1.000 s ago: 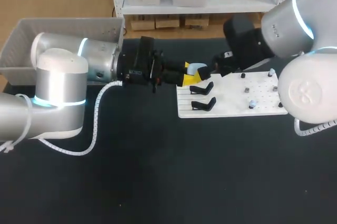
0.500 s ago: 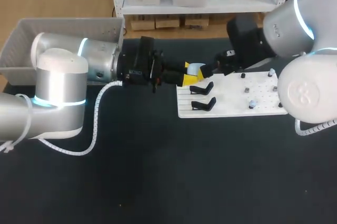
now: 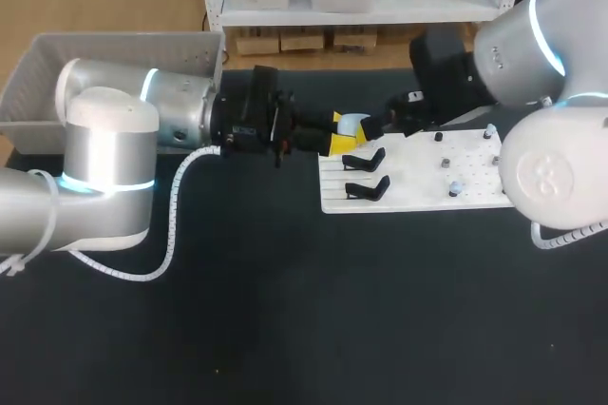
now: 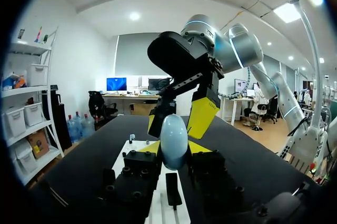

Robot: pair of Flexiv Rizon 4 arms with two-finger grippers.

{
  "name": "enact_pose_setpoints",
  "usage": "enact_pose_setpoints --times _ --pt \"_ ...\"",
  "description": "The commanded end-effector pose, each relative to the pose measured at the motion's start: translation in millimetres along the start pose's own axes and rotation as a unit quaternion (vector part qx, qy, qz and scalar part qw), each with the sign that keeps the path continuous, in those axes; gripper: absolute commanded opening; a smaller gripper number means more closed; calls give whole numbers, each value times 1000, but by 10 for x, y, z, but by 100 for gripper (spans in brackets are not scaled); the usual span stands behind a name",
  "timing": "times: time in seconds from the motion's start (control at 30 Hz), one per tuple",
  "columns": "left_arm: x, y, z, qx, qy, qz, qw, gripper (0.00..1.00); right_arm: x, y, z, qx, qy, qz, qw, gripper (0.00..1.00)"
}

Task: Pick up each earbud case from the left stands, insert the matching earbuds, close the lid, and place the case in the box.

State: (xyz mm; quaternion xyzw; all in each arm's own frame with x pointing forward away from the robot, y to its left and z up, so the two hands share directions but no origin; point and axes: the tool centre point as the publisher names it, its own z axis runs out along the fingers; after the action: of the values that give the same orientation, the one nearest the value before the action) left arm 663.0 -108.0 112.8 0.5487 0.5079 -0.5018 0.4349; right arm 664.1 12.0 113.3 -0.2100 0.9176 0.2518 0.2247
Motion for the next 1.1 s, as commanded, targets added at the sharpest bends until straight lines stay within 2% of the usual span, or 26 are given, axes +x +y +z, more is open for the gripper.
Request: enact_pose_setpoints --times 0.03,0.6,0.83,1.1 --pt "7 -13 3 0 -1 1 1000 0 -6 -3 9 8 -3 2 1000 100" --pt "7 -13 3 0 -1 1 1000 0 -150 -15 -141 12 -30 1 999 100" --pt "7 -13 3 0 -1 1 1000 0 -292 -33 -464 42 -59 -41 997 100" --pt "1 -11 -2 1 3 22 1000 0 -388 -246 -724 78 -56 -61 994 100"
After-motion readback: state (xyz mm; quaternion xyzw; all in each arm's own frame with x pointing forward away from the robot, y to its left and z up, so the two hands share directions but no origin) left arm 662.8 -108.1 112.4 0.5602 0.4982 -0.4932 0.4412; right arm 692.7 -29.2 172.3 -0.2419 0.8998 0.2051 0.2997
